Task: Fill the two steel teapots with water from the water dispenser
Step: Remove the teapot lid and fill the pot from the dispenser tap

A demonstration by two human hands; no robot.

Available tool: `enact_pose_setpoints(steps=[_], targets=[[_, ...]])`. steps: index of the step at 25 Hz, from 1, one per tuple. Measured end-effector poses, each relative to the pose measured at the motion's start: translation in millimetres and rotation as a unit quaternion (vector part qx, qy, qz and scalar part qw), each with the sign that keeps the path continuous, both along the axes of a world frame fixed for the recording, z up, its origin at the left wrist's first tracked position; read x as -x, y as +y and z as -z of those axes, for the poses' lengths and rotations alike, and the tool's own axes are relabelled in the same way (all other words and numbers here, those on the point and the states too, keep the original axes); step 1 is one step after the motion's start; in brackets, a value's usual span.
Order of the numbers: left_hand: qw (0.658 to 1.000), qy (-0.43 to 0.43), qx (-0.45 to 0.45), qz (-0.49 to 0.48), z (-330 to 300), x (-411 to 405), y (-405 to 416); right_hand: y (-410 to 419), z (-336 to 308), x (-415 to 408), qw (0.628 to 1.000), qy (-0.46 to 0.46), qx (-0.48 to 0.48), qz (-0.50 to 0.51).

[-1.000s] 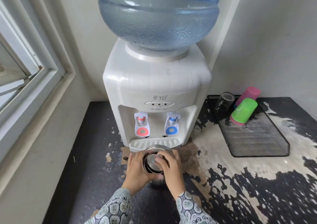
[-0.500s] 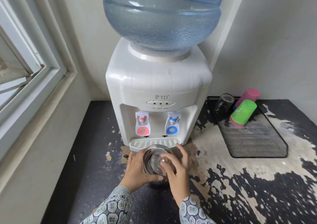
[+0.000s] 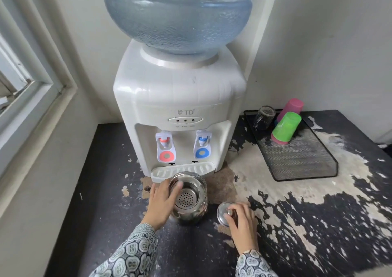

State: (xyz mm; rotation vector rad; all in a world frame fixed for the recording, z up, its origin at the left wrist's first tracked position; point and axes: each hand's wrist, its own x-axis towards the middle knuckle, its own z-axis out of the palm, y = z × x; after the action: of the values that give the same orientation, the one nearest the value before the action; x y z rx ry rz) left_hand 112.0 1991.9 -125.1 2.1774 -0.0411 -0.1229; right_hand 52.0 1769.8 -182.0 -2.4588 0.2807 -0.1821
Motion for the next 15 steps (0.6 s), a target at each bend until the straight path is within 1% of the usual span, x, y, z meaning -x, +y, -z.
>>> enact_pose_setpoints(steps=[2,4,5,6,7,9,10,11,12,14,15], targets=[[1.000,0.006,-0.008,-0.009,1,-2,-3,0,-2,-1,1.000,0.016,-0.017,-0.001],[1.000,0.008,-0.011,-0.023,0,-8,-6,8,-17,-9,0.996,-0.044,-0.079,0.027],[0.999,0.010,-0.026,-0.022,1,-11,-6,16,-28,-17,0.990,-0.078,-0.114,0.021],[0.998,0.016,-0.061,-0.013,2,-14,-5,25,-41,-26,0.985,-0.091,-0.144,-0.010],[0.995,0.018,-0.095,-0.001,3,-18,-4,34,-52,-35,0.981,-0.079,-0.168,-0.058],[0.984,0.012,-0.176,0.024,5,-25,-2,50,-66,-52,0.966,-0.020,-0.212,-0.148],[0.981,0.009,-0.191,0.019,6,-28,-3,56,-68,-58,0.957,0.006,-0.233,-0.173],[0.983,0.003,-0.181,0.013,6,-31,-4,59,-66,-61,0.950,0.021,-0.254,-0.181],[0.990,0.007,-0.142,-0.007,6,-33,-6,60,-62,-62,0.947,0.026,-0.268,-0.174],[0.995,0.020,-0.088,-0.051,2,-35,-11,60,-53,-60,0.951,0.032,-0.270,-0.144],[0.995,0.019,-0.081,-0.060,-1,-37,-14,61,-48,-58,0.954,0.044,-0.268,-0.130]])
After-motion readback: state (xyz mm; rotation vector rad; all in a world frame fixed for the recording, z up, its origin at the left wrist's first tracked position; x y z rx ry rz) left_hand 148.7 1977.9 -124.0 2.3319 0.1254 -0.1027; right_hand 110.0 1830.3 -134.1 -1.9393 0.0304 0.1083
